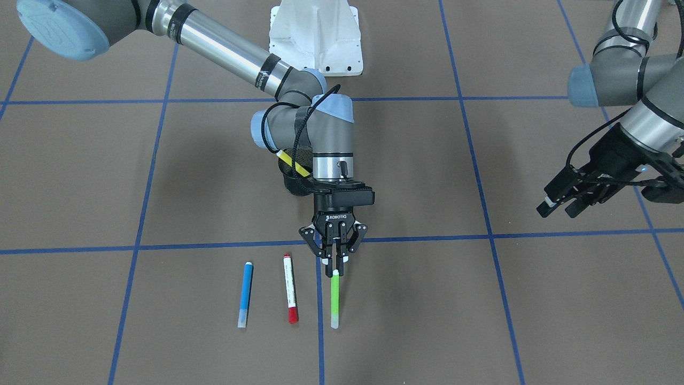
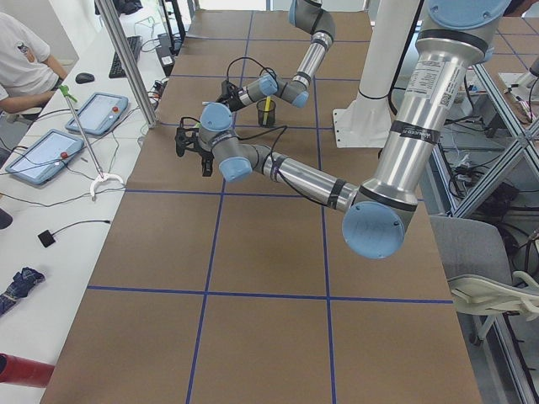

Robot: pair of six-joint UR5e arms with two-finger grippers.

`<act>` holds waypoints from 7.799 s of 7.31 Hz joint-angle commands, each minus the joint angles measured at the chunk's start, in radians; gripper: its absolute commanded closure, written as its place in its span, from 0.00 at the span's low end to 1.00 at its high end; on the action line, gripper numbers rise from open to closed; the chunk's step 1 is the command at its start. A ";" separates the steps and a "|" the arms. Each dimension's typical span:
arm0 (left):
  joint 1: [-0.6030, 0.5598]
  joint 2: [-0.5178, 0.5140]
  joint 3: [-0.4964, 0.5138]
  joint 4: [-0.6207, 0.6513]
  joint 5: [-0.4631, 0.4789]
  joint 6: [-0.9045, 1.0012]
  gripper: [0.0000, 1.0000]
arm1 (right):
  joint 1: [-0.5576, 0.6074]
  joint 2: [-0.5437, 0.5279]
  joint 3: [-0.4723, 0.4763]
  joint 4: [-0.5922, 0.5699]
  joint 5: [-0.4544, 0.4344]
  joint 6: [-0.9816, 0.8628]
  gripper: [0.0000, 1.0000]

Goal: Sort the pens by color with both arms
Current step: 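Carry the green highlighter beside the red marker and lower it, then open the right gripper and raise it away from the highlighter, then move the left gripper over the pen cup while the right arm withdraws, then lower the left gripper into the cup and grasp the yellow highlighter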

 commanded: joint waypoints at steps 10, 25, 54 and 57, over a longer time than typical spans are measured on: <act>0.290 -0.241 -0.323 0.706 0.348 -0.231 0.08 | 0.442 -0.573 0.614 -0.089 0.968 0.005 0.00; 0.787 -0.987 0.424 1.138 0.876 -0.903 0.10 | 0.769 -0.756 0.502 -0.089 1.428 -0.074 0.00; 0.822 -0.941 0.362 1.137 0.882 -0.869 0.47 | 0.768 -0.747 0.498 -0.092 1.416 -0.069 0.00; 0.824 -0.938 0.362 1.126 0.882 -0.873 0.86 | 0.768 -0.745 0.498 -0.092 1.416 -0.065 0.00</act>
